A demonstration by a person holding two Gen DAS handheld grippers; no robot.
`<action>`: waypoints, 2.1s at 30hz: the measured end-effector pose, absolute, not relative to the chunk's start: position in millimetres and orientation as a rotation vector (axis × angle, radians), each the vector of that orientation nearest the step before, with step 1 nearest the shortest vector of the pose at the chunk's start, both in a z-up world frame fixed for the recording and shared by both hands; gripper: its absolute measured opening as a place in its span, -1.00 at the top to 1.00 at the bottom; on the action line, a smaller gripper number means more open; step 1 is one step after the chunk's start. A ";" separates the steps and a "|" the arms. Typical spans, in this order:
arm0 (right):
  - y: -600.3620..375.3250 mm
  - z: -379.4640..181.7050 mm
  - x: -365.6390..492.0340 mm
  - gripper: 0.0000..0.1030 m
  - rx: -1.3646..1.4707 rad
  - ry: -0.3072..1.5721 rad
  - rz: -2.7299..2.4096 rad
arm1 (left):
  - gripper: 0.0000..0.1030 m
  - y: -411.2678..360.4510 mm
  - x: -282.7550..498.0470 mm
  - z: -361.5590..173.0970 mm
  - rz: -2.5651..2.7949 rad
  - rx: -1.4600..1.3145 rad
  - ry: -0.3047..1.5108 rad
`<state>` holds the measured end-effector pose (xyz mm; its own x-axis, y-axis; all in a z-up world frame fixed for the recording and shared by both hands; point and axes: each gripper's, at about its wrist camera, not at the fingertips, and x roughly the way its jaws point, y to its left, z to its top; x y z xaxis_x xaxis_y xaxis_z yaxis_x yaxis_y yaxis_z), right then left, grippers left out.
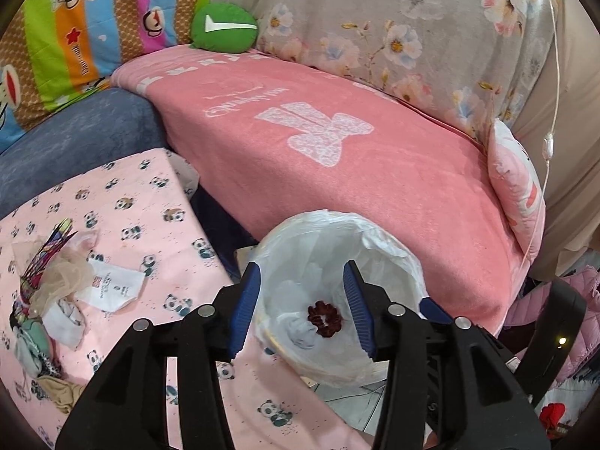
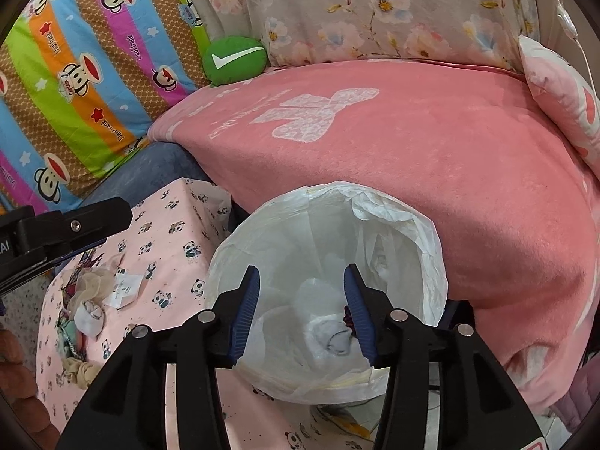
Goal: Collect trash
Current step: 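Move both open tools back over the item pile, then grasp the leopard-print strap with the left tool while the right tool grasps the beige stocking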
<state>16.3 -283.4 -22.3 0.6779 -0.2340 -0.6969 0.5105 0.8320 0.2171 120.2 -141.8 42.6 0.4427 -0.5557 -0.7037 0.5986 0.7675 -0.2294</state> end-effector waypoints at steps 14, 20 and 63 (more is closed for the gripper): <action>-227.4 -9.4 25.8 -0.12 0.340 0.724 -0.339 | -0.15 -66.2 124.5 34.1 -0.579 -0.029 0.873; -191.0 -7.9 33.9 -0.17 0.304 0.744 -0.270 | -0.30 -26.1 125.6 30.9 -0.500 -0.062 0.871; 22.8 -103.4 115.0 -0.52 0.094 1.001 0.120 | -0.52 201.1 156.6 -89.5 -0.127 -0.268 1.102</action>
